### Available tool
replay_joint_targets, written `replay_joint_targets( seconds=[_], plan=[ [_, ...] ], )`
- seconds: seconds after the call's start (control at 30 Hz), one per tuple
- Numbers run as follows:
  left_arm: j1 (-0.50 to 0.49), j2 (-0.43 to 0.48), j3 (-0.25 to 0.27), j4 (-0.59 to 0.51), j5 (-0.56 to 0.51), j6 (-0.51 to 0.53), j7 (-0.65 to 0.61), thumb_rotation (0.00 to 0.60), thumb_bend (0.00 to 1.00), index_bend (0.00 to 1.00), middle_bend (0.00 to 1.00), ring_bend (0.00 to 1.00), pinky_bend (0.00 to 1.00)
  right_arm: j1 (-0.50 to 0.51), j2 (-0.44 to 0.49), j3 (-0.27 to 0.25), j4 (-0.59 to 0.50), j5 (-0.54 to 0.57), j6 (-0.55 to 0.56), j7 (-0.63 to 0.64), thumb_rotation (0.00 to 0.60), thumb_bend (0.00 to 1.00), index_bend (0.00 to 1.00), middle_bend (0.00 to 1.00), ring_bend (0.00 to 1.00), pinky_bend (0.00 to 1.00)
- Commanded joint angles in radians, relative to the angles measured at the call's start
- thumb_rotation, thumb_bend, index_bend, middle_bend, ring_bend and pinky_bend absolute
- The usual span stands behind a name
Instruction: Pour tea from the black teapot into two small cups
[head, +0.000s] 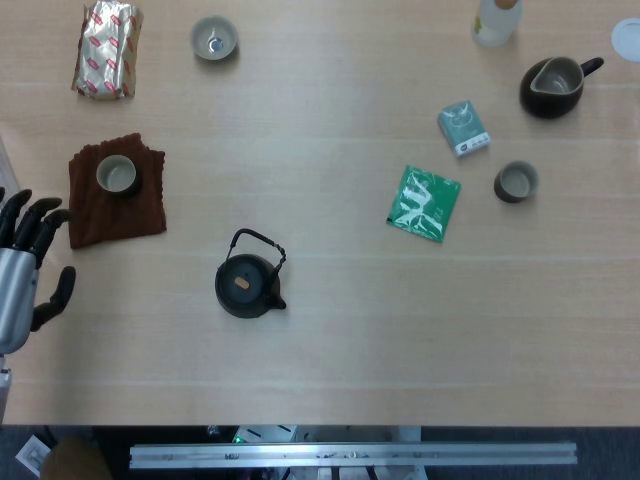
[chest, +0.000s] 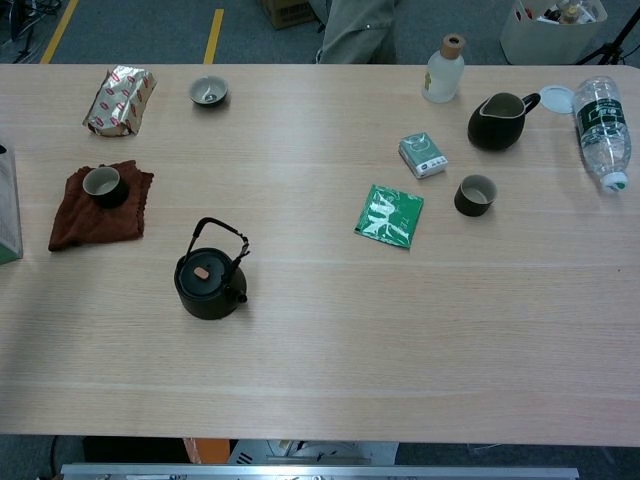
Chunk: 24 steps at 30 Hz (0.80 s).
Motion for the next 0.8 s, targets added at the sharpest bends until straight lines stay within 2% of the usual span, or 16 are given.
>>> replay_joint_targets(
  seconds=[0.03,0.27,0.57,0.67,0.8],
  plan=[
    [-0.022,0.018,0.007,-0.018,0.017,-0.031,-0.019,0.6,0.38,0.23,0.2,0.11,0.05,0.006,0.002,0.006,-0.002,0.004,-0.005,-0.003,0.6,0.26,0.25,0.23,0.04,0.06],
    [-0.077,0.032,0.006,-0.049,0.042,-0.103,0.006,0.6,0.38,0.23,0.2,0.11,0.05,0.024,0.006,0.017,-0.012,0.009,-0.02,-0.019,0.6,0.26,0.25,0.23,0.04,0.06],
    [-0.186,0.028,-0.014,-0.089,0.039,-0.243,-0.027,0.591,0.28,0.25,0.23,0.12,0.05,0.05,-0.006,0.027,-0.002,0.03,-0.06,-0.025,0.6,0.26,0.25,0.23,0.04,0.06],
    [-0.22,0.021,-0.023,-0.095,0.024,-0.29,-0.038,0.492,0.25,0.26,0.25,0.12,0.05,0.055,-0.009,0.03,0.004,0.036,-0.066,-0.023,0.6,0.26,0.25,0.23,0.04,0.06],
    [-0.266,0.004,-0.038,-0.1,-0.015,-0.354,-0.057,0.303,0.21,0.28,0.26,0.13,0.05,0.06,-0.011,0.033,0.013,0.045,-0.074,-0.018,0.6,0.26,0.25,0.23,0.04,0.06]
  ],
)
